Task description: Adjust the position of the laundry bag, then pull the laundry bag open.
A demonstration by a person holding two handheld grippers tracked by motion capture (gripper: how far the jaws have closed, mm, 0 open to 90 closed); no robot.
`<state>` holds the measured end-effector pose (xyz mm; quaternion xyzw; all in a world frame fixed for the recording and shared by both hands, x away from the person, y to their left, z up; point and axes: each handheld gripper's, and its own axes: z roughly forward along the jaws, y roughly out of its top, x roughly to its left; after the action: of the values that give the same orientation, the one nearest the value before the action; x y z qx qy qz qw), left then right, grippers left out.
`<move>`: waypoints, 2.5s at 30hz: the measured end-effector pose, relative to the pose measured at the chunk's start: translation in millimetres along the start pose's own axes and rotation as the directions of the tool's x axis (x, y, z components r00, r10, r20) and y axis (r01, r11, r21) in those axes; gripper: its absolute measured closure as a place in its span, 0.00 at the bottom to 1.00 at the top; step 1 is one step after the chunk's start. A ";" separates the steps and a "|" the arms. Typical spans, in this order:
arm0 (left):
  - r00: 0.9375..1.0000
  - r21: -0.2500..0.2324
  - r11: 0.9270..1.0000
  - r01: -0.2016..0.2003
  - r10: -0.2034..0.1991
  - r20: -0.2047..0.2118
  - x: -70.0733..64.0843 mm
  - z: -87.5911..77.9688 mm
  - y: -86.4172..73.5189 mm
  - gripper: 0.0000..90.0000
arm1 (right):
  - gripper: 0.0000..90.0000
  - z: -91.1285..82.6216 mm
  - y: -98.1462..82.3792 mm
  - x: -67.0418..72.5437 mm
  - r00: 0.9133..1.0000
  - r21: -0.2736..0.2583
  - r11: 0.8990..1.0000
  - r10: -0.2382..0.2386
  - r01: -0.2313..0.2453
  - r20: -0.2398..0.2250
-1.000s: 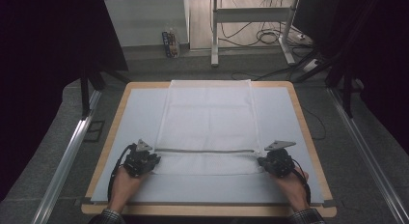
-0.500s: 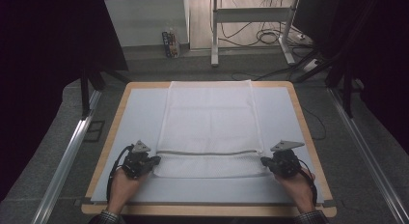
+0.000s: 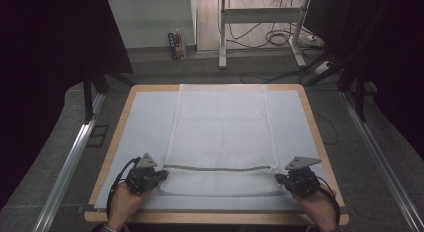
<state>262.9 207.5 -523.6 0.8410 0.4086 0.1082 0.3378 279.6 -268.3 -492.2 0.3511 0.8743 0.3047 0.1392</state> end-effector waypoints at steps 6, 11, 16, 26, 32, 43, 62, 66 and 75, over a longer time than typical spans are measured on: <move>0.996 0.049 0.996 -0.079 0.082 -0.045 -21.2 -3.7 -0.5 0.95 | 0.97 -4.0 -4.8 4.3 1.000 0.023 1.000 -0.016 0.016 0.017; 0.998 0.051 0.997 -0.065 0.066 -0.020 -23.2 -6.1 -5.8 0.94 | 0.97 -5.7 -10.2 4.9 1.000 0.035 0.999 -0.007 0.007 0.001; 0.999 0.067 0.996 -0.051 0.052 -0.003 -26.2 -6.0 -11.7 0.94 | 0.97 -4.7 -16.1 8.1 1.000 0.052 0.999 -0.015 0.015 -0.010; 1.000 -0.001 1.000 -0.018 0.018 -0.025 -22.3 -10.6 -17.3 0.64 | 0.72 -5.7 -18.4 9.7 1.000 0.003 1.000 -0.009 0.009 -0.023; 0.999 -0.018 1.000 -0.013 0.012 -0.034 -19.1 -5.2 -18.5 0.36 | 0.41 -3.2 -16.7 5.9 1.000 -0.032 0.999 0.012 -0.013 -0.008; 1.000 -0.027 0.999 -0.018 0.018 -0.008 -19.4 -3.9 -17.3 0.14 | 0.05 7.2 -15.5 -3.7 0.992 -0.092 0.987 0.129 -0.130 -0.015; 0.999 0.005 0.999 -0.034 0.034 -0.016 -20.2 0.5 -16.7 0.14 | 0.00 13.2 -17.1 3.3 0.995 -0.008 0.996 0.089 -0.089 0.035; 0.999 0.016 0.999 -0.040 0.040 -0.012 -20.7 2.1 -16.5 0.14 | 0.01 15.4 -16.7 5.1 0.994 0.018 0.995 0.092 -0.093 0.061; 0.999 0.025 0.998 -0.053 0.053 -0.003 -23.1 5.3 -14.8 0.14 | 0.15 22.1 -13.1 3.7 0.989 0.068 0.992 0.103 -0.110 0.105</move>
<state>241.4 193.9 -535.2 0.8554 0.3883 0.1136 0.3235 280.2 -263.6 -517.7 0.4173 0.8568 0.2610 0.1538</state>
